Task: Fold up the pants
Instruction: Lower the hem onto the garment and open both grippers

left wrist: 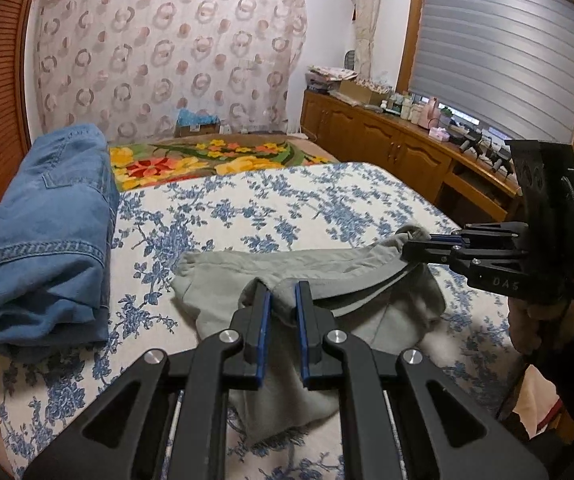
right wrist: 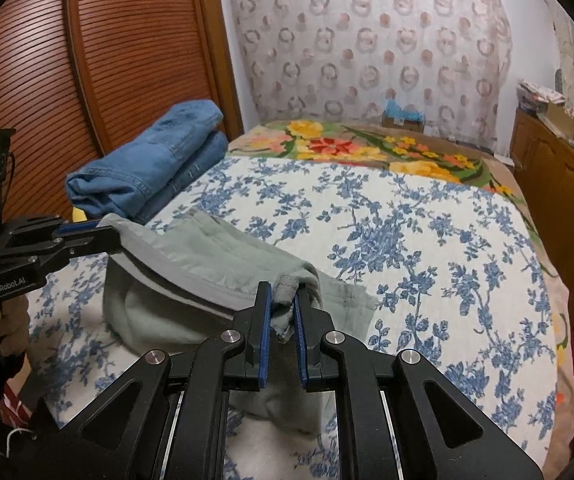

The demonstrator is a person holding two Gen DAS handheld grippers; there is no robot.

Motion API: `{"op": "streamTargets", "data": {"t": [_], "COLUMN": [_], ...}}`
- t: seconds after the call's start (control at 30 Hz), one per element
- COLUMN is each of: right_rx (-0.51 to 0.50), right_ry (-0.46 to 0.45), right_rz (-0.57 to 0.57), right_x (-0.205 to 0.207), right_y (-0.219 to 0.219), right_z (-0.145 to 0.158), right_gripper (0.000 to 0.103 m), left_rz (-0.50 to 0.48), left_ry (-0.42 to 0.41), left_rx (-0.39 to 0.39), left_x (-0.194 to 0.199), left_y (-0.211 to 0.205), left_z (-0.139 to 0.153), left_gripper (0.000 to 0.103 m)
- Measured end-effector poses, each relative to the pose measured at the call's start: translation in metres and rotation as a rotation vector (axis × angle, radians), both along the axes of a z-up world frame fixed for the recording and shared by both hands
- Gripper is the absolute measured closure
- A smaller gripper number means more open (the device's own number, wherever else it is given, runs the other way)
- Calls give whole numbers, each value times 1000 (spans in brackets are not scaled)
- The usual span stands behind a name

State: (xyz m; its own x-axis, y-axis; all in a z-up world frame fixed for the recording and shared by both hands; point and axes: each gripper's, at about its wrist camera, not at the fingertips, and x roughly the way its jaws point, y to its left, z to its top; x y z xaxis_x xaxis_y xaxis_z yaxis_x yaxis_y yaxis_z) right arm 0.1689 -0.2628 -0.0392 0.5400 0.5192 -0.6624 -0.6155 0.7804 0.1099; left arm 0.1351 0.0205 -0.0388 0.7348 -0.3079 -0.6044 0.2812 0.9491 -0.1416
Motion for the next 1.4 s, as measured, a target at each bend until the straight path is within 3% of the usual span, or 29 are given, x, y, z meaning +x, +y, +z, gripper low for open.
{"op": "streamTargets", "data": {"t": [0.43,0.53,0.6,0.7,0.87,1.0,1.4], "right_rx": [-6,0,-3,-3,1,4,-46], "right_ry": [58,64,61,60,58,41,48], "right_rz": [-1,-2,-2,-1,-5,-25,-9], "right_x": [24,26,27,28,28,28,19], "right_y": [5,5,5,5,5,2,-14], "right_z": [-25,-28,-28,-27,-26,-21,-24], "right_gripper": [95,94,94,94,93,83,79], "left_rz": [28,40,30,18,23,19,31], "left_ry": [62,56,54,63,73,85,106], "left_rx": [22,32,27,17,48,66,104], "left_x": [25,25,25,25,21,20,34], "left_y": [3,3,3,6,8,8,10], "left_z": [-23,-25,-25,-24,-28,-31,-31], "left_gripper": [90,80,64,60,60,59,59]}}
